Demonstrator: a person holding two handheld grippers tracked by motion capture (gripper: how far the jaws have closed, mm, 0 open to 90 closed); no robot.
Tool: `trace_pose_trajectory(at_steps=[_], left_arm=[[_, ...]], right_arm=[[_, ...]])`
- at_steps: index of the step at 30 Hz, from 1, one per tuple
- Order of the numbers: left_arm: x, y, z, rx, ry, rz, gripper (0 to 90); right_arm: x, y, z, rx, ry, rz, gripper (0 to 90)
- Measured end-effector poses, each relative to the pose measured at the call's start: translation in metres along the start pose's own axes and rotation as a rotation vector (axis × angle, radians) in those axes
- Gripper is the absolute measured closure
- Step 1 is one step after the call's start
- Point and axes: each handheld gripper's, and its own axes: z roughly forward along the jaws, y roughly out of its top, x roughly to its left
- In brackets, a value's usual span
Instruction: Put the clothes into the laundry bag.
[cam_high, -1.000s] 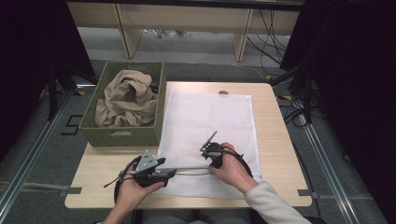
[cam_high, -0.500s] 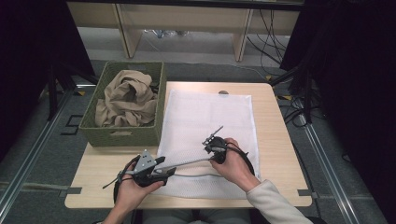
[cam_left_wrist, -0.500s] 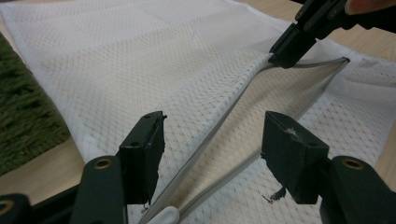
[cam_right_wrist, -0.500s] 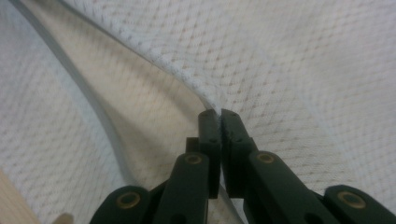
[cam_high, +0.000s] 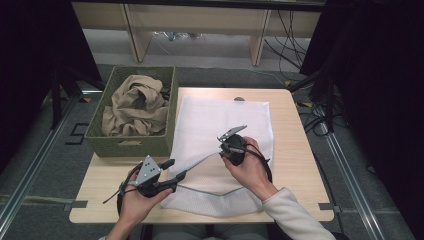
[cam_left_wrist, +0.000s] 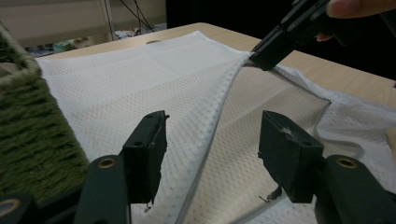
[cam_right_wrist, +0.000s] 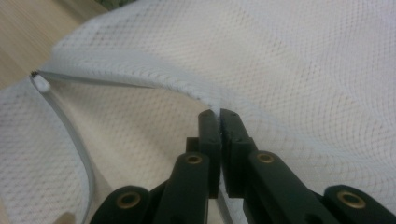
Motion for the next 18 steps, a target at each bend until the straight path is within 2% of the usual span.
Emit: trace_pose_trajectory(at_steps=[1,2,3,4,5,8,10,11,13,14,15,18], left_arm=[[0.003,0.003,-0.001,0.003,0.01,0.015,41.3],[0.005,0.007,-0.001,-0.003,0.018,0.008,40.9],[0.008,0.011,-0.001,-0.011,0.025,0.011,40.7],[0.012,0.015,-0.001,-0.011,0.04,0.009,40.2],[0.016,0.02,0.0,-0.011,0.052,0.001,39.1],[0.035,0.036,0.004,-0.014,0.116,-0.011,32.8],[0.045,0.044,0.005,-0.017,0.158,-0.021,29.0],[0.052,0.049,0.006,-0.024,0.176,-0.026,27.3],[0.066,0.058,0.009,-0.021,0.222,-0.031,23.3],[0.073,0.062,0.011,-0.015,0.242,-0.02,20.8],[0.079,0.066,0.013,-0.013,0.261,-0.018,19.6],[0.1,0.078,0.021,0.0,0.302,-0.041,16.4]], right_arm=[[0.001,0.001,0.0,-0.015,0.002,0.013,89.3],[0.002,0.002,-0.002,0.0,0.017,0.019,89.3],[0.001,0.003,-0.003,-0.01,0.016,0.008,89.3],[0.004,0.004,-0.004,-0.014,0.017,0.046,89.3],[0.003,0.004,-0.003,-0.034,0.008,0.024,89.3],[0.003,0.006,-0.006,-0.022,0.022,0.0,89.2],[0.006,0.007,-0.008,-0.028,0.019,0.038,89.2],[0.005,0.007,-0.008,-0.033,0.019,0.004,89.3],[0.006,0.007,-0.01,-0.034,0.019,0.014,89.2],[0.006,0.006,-0.009,-0.037,0.025,-0.002,89.3],[0.006,0.006,-0.009,-0.035,0.021,0.005,89.3],[0.006,0.006,-0.008,-0.033,0.018,0.004,89.3]])
